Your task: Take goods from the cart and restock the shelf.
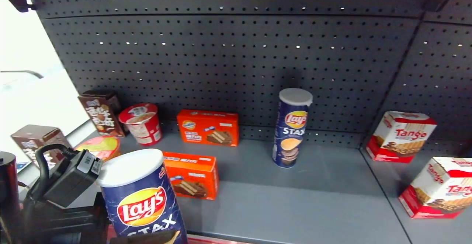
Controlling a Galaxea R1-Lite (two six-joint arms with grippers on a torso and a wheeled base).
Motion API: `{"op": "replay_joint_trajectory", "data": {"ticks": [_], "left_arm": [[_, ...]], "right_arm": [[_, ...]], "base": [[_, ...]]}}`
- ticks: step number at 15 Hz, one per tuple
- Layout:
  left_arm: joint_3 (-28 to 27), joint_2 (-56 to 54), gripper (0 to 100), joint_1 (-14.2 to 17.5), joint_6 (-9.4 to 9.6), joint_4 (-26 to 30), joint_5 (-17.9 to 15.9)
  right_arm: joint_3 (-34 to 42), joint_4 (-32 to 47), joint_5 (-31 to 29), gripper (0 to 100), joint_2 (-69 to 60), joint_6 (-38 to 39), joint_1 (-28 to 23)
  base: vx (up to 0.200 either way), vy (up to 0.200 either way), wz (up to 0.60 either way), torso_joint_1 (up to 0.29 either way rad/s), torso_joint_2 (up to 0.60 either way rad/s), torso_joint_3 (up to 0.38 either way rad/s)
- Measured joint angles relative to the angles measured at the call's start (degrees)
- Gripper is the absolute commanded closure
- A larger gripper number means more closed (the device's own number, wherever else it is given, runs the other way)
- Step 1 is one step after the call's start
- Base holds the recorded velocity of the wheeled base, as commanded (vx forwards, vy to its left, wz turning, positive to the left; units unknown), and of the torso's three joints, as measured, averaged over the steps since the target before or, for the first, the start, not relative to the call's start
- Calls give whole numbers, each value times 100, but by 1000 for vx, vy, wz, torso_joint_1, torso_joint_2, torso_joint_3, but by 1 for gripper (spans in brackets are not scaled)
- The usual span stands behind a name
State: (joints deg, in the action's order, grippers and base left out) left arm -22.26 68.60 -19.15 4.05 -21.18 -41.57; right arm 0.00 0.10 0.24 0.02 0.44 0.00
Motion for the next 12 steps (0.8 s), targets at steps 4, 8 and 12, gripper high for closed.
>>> {"op": "replay_joint_trajectory", "data": {"ticks": [4, 8, 12], "left_arm": [[2, -30, 100, -27, 5, -1, 16], [27, -138, 100, -52, 7, 2, 24], [13, -219, 100, -94, 18, 7, 79]], "right_arm": [[0, -10, 7, 0, 0, 0, -2], [0, 0, 9, 0, 0, 0, 0], [-77, 34, 30, 0, 66, 60, 5]], "base": [[0, 0, 0, 0, 0, 0], [0, 0, 0, 0, 0, 0], [0, 0, 0, 0, 0, 0]]}}
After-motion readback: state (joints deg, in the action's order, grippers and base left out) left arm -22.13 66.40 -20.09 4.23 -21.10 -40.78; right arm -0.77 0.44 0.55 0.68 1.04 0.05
